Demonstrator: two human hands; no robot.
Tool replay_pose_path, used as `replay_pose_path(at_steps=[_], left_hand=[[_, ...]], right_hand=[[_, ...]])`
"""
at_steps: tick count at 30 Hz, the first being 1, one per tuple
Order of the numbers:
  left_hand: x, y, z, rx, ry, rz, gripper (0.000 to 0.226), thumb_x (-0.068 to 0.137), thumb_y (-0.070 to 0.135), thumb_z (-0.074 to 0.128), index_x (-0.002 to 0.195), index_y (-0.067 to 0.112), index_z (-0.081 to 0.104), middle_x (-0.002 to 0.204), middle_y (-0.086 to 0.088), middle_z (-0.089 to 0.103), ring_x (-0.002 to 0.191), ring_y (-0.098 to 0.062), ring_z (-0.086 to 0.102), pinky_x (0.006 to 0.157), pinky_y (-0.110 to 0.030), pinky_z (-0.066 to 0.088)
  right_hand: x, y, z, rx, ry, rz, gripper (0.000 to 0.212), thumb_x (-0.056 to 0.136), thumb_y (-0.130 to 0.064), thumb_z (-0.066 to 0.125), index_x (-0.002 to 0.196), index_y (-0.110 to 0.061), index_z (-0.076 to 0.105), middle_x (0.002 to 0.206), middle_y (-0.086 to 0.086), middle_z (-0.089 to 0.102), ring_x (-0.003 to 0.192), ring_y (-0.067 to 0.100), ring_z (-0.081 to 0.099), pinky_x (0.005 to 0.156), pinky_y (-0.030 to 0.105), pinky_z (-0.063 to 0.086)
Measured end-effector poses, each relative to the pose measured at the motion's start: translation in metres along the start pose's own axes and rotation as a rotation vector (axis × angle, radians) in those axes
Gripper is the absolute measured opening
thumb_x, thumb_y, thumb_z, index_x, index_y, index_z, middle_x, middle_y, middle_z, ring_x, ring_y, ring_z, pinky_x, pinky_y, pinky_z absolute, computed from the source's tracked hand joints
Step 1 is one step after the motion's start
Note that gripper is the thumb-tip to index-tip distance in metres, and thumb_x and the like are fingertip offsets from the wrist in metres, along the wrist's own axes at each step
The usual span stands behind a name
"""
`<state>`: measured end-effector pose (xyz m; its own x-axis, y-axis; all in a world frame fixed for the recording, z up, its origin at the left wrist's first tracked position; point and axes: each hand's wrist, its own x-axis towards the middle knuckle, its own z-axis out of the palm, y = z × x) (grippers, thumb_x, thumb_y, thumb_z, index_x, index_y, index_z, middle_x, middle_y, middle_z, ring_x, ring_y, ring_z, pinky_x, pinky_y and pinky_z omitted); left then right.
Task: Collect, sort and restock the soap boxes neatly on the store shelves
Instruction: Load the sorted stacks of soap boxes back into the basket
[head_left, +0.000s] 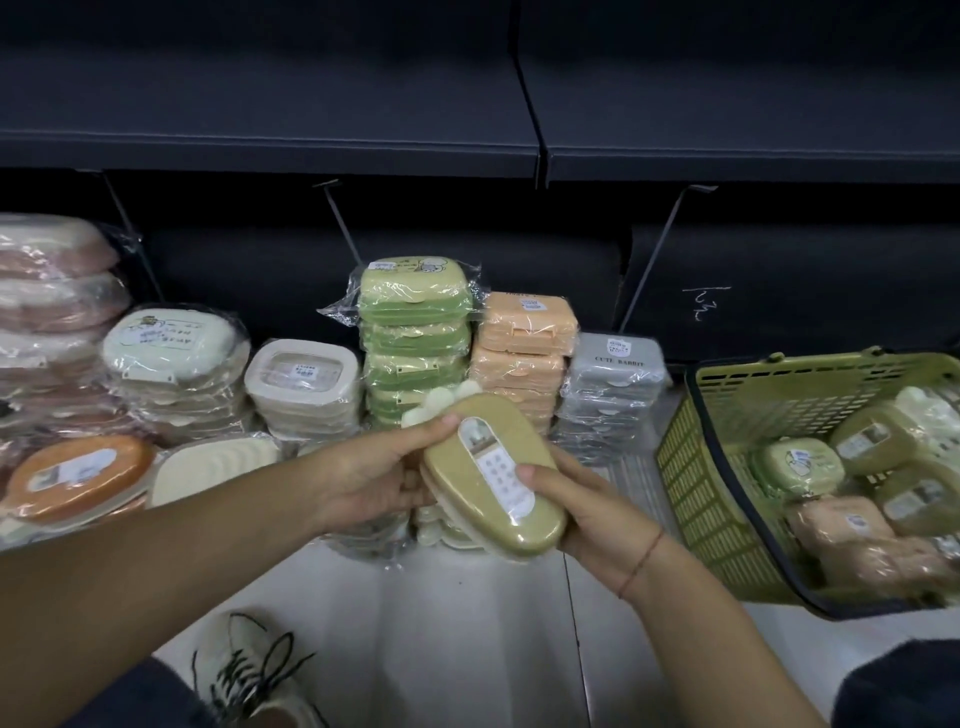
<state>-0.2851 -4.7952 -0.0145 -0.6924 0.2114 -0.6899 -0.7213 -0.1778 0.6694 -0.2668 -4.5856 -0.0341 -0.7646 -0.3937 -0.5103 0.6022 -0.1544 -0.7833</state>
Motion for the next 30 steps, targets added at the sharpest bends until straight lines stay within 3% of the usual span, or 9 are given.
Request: replay_pose_path(at_steps=[2,4,7,12,16,19,22,25,30], left_hand=[[0.002,-0.001,0.0,-0.014,0.059,0.03,0.046,0.068,0.033,0.073,0.11,0.014,0.066,0.091,-0.002,0.075,0.079,-0.013,0.07,0.075,-0.029,0.057],[0.004,-0.004,0.002,-0.073,0.117,0.074,0.052,0.066,0.029,0.075,0.114,0.01,0.065,0.094,-0.004,0.075,0.087,-0.016,0.069,0.089,-0.034,0.054],[0.005,-0.009,0.0,-0.055,0.167,0.115,0.049,0.071,0.029,0.075,0.113,0.008,0.064,0.1,-0.007,0.075,0.093,-0.019,0.07,0.087,-0.032,0.054],[0.015,-0.026,-0.047,0.996,0.606,0.43,0.038,0.093,0.039,0.061,0.123,0.017,0.056,0.124,-0.001,0.055,0.12,-0.021,0.051,0.101,-0.035,0.039],[0.026,-0.051,-0.086,1.502,0.442,0.171,0.082,0.086,0.074,0.03,0.153,0.026,0.027,0.159,-0.003,0.022,0.147,-0.025,0.015,0.119,-0.04,0.01],[0.026,-0.063,-0.088,1.612,0.356,0.051,0.077,0.095,0.069,0.029,0.157,0.029,0.007,0.164,-0.003,-0.006,0.15,-0.024,-0.013,0.118,-0.038,-0.008],[0.023,-0.06,-0.084,1.609,0.355,0.047,0.076,0.096,0.063,0.032,0.157,0.028,0.002,0.164,-0.004,-0.011,0.149,-0.024,-0.016,0.118,-0.037,-0.01],[0.022,-0.058,-0.082,1.586,0.338,0.029,0.076,0.097,0.062,0.034,0.157,0.028,0.001,0.163,-0.004,-0.013,0.149,-0.024,-0.017,0.118,-0.037,-0.009],[0.023,-0.058,-0.082,1.584,0.33,0.031,0.078,0.096,0.061,0.035,0.157,0.028,-0.001,0.163,-0.004,-0.014,0.149,-0.023,-0.018,0.118,-0.036,-0.007]], right_hand=[[0.005,0.003,0.0,0.171,0.085,-0.008,0.064,0.072,-0.023,0.081,0.131,-0.016,0.056,0.11,0.005,0.072,0.094,0.018,0.07,0.074,0.032,0.057],[0.008,0.011,0.008,0.313,0.134,0.031,0.056,0.07,-0.025,0.073,0.123,-0.014,0.059,0.098,0.005,0.074,0.081,0.018,0.071,0.071,0.033,0.057],[0.017,0.023,0.016,0.416,0.205,0.077,0.046,0.067,-0.023,0.074,0.11,-0.011,0.064,0.092,0.007,0.073,0.075,0.02,0.068,0.063,0.027,0.058],[0.048,0.016,-0.021,0.333,0.451,0.002,0.024,0.087,-0.031,0.068,0.105,-0.017,0.062,0.091,0.003,0.064,0.07,0.013,0.055,0.05,0.02,0.047],[0.068,0.012,-0.042,0.15,0.424,0.052,0.022,0.088,-0.031,0.067,0.107,-0.02,0.062,0.091,0.002,0.062,0.072,0.013,0.052,0.057,0.023,0.045],[0.081,0.017,-0.045,0.005,0.444,0.03,0.037,0.09,-0.028,0.067,0.123,-0.017,0.057,0.103,0.004,0.063,0.081,0.016,0.057,0.06,0.026,0.049],[0.099,0.03,-0.05,-0.196,0.512,-0.029,0.052,0.087,-0.032,0.071,0.133,-0.019,0.051,0.12,0.002,0.056,0.1,0.019,0.057,0.069,0.029,0.053],[0.112,0.043,-0.055,-0.358,0.561,-0.018,0.074,0.076,-0.047,0.077,0.139,-0.023,0.048,0.137,0.005,0.049,0.121,0.025,0.051,0.102,0.045,0.046],[0.117,0.048,-0.055,-0.396,0.563,-0.028,0.064,0.081,-0.051,0.069,0.136,-0.024,0.049,0.136,0.007,0.049,0.12,0.026,0.05,0.106,0.044,0.041]])
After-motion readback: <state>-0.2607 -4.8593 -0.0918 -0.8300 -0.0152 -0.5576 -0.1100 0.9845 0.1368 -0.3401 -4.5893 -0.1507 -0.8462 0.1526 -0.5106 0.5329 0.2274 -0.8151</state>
